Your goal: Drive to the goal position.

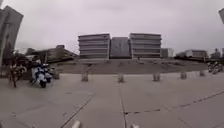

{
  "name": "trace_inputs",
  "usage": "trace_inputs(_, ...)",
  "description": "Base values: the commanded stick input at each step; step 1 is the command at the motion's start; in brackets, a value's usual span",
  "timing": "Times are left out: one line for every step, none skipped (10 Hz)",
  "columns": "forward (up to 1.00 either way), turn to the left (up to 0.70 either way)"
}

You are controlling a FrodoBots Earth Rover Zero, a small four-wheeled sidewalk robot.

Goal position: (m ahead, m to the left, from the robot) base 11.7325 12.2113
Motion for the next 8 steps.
trace_inputs(0.70,0.00)
trace_inputs(0.70,0.00)
trace_inputs(0.70,0.00)
trace_inputs(0.70,0.00)
trace_inputs(0.70,0.00)
trace_inputs(0.70,0.01)
trace_inputs(0.70,0.02)
trace_inputs(0.70,0.07)
